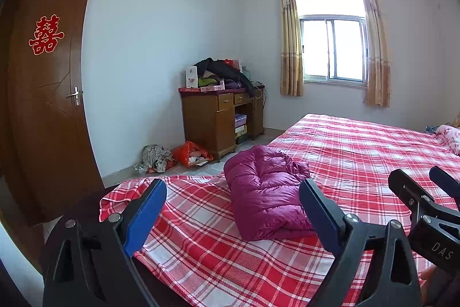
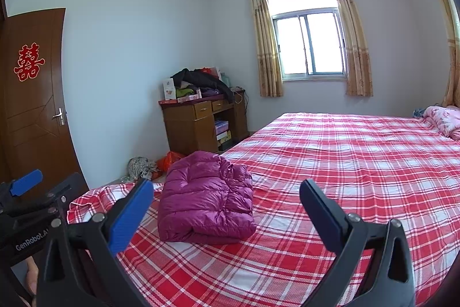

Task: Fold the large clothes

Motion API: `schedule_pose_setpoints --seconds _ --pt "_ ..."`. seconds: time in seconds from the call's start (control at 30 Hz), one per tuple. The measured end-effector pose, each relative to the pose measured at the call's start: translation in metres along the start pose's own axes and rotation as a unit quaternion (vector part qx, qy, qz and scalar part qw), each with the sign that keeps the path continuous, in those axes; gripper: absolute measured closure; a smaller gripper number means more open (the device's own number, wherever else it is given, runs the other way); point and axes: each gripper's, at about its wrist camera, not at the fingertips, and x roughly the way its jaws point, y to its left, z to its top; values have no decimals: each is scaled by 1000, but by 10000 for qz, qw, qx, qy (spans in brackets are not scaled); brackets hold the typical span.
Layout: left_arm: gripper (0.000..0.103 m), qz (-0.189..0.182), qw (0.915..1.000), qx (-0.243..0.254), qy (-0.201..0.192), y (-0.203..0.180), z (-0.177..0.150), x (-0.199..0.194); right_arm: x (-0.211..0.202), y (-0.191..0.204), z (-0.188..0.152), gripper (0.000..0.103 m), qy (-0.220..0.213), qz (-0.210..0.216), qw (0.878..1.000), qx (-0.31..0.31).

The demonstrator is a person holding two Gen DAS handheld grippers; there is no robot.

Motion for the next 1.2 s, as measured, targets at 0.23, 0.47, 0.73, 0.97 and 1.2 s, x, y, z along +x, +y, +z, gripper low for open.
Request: schedule_pose_setpoints --seconds 0.23,0.47,0.73,0.97,1.2 --pt "9 -10 10000 -18 31 1 0 0 1 0 0 0 50 9 10000 3" --pt "9 7 10000 -11 93 1 0 1 1 -1 0 0 44 13 10000 7" --pt "9 31 10000 -12 90 1 -1 3 1 -1 0 0 45 15 10000 5" --pt "9 18 9999 5 120 1 -1 5 0 -1 0 0 45 10 10000 4" --pt "9 153 9998 125 95 1 1 6 -1 -2 -1 0 7 6 10000 1"
